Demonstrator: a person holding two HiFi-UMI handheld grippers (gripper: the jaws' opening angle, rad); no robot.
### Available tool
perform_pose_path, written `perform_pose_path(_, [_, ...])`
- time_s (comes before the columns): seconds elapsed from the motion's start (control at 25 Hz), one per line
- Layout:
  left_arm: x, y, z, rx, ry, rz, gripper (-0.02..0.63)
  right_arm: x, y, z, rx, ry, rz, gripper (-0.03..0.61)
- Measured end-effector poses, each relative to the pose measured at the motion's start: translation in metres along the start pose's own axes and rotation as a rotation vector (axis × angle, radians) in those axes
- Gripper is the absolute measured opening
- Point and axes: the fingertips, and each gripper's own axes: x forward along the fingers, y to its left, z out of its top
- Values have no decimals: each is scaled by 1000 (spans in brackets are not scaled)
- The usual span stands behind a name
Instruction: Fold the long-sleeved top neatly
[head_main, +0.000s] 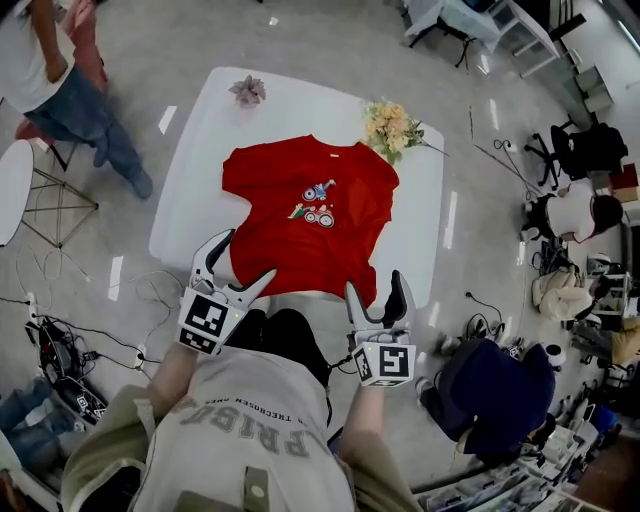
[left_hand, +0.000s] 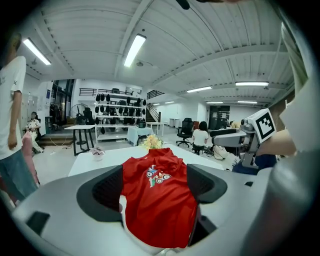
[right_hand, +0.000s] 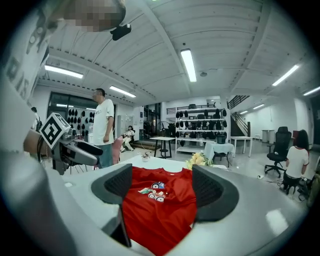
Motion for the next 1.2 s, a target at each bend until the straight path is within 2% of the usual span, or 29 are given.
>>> perform_pose_path(0.28, [10,-7,-12,-6,34,-31,382,13,4,-9,-59,57,53,367])
perform_pose_path(0.4, [20,-13,-26,25,82,-41,382,17,7,-27,-88,115,103,368])
perform_pose_path(0.56, [31,-28,-62,74,195,-73,382,16,4,-75,-145,261,167,367])
perform_pose_path(0.76, [42,-43,-111,73,342,-85,382,15,1,-126,-196,416,268,367])
perform_pose_path(0.96, [49,-49,-160,166,513,-74,379,7,-7,-179,-309,611,388,365])
perform_pose_path(1.0, [50,-48,-168,191,545,-67,365,4,-12,-187,-337,652,404,364])
perform_pose_path(1.12, [48,-46,-180,225,586,-55,225,-5,-24,-202,-411,725,447,351])
perform_pose_path(1.16, [47,-46,-181,221,584,-60,165,-7,-27,-204,-423,737,462,351])
perform_pose_path(1.2, [44,-46,-181,221,580,-68,74,-8,-29,-205,-428,744,478,350])
